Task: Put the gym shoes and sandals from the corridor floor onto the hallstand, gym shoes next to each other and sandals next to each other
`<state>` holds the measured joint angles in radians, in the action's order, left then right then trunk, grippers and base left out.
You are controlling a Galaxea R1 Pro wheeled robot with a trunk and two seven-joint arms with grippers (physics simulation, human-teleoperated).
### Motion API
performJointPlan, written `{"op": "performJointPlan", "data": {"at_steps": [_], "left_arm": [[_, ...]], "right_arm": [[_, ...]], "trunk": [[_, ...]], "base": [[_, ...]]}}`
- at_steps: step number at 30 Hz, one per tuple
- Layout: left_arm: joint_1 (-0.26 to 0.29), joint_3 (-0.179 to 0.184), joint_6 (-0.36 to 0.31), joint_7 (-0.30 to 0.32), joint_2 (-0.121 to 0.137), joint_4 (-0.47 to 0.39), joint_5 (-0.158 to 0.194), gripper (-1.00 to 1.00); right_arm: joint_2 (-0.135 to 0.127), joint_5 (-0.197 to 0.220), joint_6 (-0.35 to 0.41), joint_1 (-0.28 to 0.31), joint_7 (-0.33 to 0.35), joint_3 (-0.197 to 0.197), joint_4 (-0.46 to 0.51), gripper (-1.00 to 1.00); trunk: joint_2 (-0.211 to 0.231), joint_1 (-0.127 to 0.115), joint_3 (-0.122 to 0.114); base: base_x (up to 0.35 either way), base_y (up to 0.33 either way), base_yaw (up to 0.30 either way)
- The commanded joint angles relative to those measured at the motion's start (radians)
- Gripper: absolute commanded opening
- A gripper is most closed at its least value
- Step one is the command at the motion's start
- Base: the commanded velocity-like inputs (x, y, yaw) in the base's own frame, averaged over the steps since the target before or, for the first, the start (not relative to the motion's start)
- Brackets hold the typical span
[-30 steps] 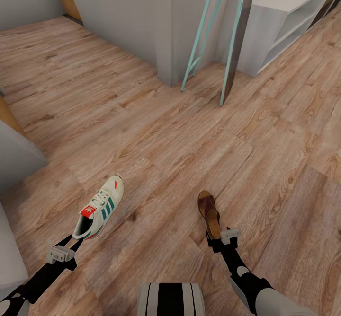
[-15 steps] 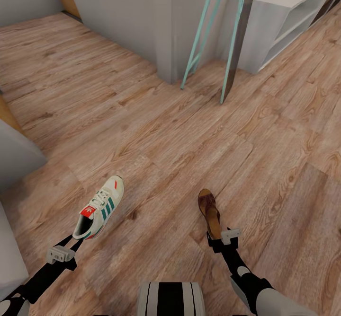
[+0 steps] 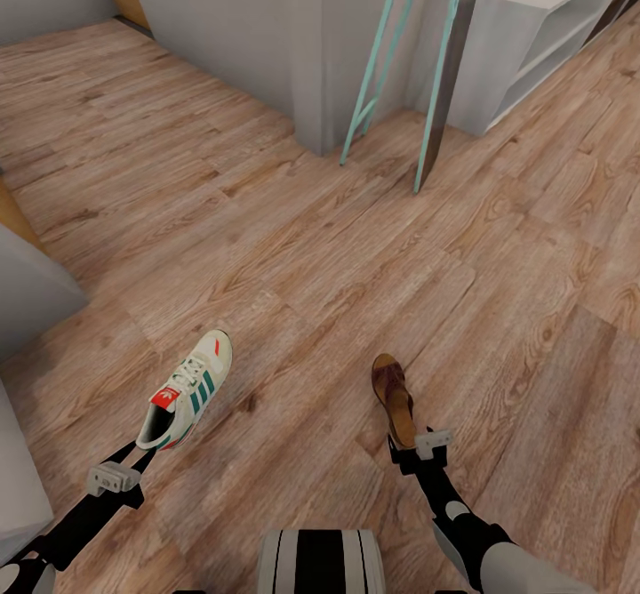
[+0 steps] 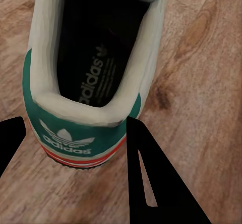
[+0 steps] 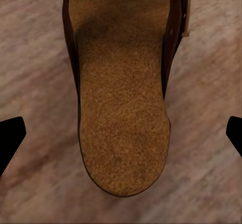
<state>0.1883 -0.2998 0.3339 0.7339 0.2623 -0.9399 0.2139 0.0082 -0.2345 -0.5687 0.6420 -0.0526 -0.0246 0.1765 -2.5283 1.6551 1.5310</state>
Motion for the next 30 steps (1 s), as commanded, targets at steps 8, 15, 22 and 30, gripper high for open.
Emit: {"op": "performJointPlan", "data": {"at_steps": [8, 15, 22, 30], "left_arm": [[0.0, -0.001, -0.001, 0.008, 0.0, 0.001, 0.007, -1.0], [0.001, -0.001, -0.001, 0.007, 0.0, 0.001, 0.007, -1.0], [0.001, -0.001, -0.001, 0.007, 0.0, 0.001, 0.007, -1.0], [0.001, -0.001, -0.001, 0.007, 0.001, 0.001, 0.007, -1.0]], "right_arm": [[0.001, -0.009, -0.049, -0.001, -0.006, -0.003, 0.0, 1.0], [0.0, -0.009, -0.059, -0.002, -0.006, -0.003, 0.0, 1.0], [0.0, -0.009, -0.061, -0.002, -0.006, -0.003, 0.0, 1.0], [-0.001, -0.009, -0.062, -0.002, -0.006, -0.004, 0.0, 1.0]], "trunk": [[0.0, 0.0, 0.001], [0.0, 0.0, 0.001], [-0.001, 0.001, 0.008], [-0.001, 0.002, 0.016]], "base": [[0.0, 0.0, 0.0], [0.0, 0.0, 0.0], [0.0, 0.0, 0.0], [0.0, 0.0, 0.0]]}}
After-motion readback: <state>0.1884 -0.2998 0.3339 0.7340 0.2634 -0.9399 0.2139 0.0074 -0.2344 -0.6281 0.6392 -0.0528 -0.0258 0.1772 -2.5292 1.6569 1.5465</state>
